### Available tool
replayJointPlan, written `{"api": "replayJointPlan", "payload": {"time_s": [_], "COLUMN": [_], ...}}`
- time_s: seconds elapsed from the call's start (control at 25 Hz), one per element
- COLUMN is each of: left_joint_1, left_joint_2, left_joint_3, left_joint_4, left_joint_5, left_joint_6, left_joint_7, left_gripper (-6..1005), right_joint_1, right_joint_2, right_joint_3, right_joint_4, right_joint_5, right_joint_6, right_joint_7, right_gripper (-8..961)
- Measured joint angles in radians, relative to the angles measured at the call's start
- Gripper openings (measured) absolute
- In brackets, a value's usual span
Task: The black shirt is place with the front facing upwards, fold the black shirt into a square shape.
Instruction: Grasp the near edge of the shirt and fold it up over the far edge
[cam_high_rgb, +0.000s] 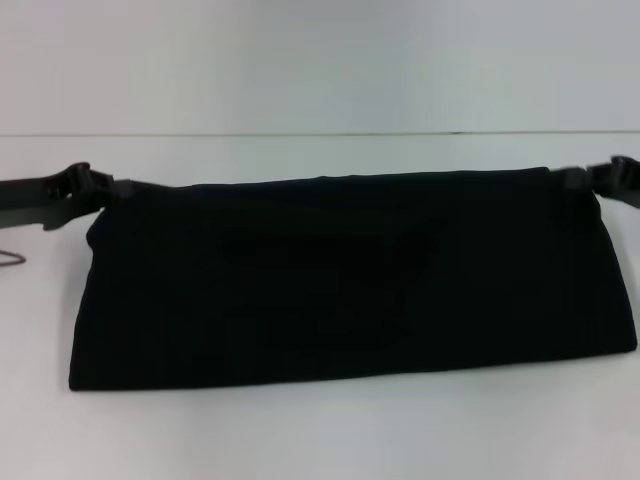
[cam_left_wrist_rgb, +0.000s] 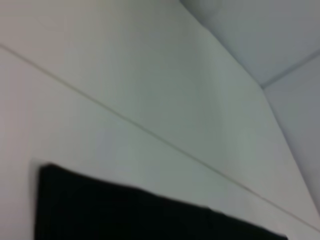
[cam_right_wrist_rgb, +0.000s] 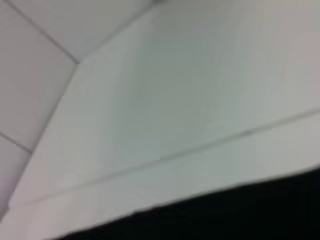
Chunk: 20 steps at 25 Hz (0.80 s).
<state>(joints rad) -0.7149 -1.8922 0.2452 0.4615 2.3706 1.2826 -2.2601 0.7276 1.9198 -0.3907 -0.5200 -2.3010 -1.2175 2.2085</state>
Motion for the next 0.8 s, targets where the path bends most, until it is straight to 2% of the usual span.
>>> {"api": "replayJointPlan", "payload": {"time_s": [0.08,0.28,0.44,0.6,0.8], "left_joint_1": [-0.006,-0.027,-0.045,-0.063,-0.088], "left_joint_2": [-0.005,-0.012,-0.027,-0.06,-0.102], "left_joint_3": [-0.001,0.006,0.01,0.028,0.04], "left_joint_4": [0.0,-0.001,-0.001,-0.001,-0.001], "left_joint_5": [-0.02,-0.065,-0.065,-0.065,-0.066], "left_joint_6": [-0.033,-0.107,-0.193,-0.302,-0.425], "left_joint_7": [0.008,0.023,0.031,0.049,0.086], "left_gripper": [135,140,144,149,154], "right_joint_1": [0.011,0.03,0.039,0.061,0.09], "right_joint_2": [0.012,0.022,0.034,0.047,0.094], "right_joint_3": [-0.001,-0.005,-0.013,-0.037,-0.062], "right_joint_4": [0.001,0.002,0.005,0.034,0.056], "right_joint_5": [0.025,0.067,0.087,0.091,0.092], "right_joint_6": [0.03,0.099,0.176,0.269,0.423], "right_joint_7": [-0.013,-0.024,-0.042,-0.08,-0.124], "right_gripper": [45,45,46,46,47]}}
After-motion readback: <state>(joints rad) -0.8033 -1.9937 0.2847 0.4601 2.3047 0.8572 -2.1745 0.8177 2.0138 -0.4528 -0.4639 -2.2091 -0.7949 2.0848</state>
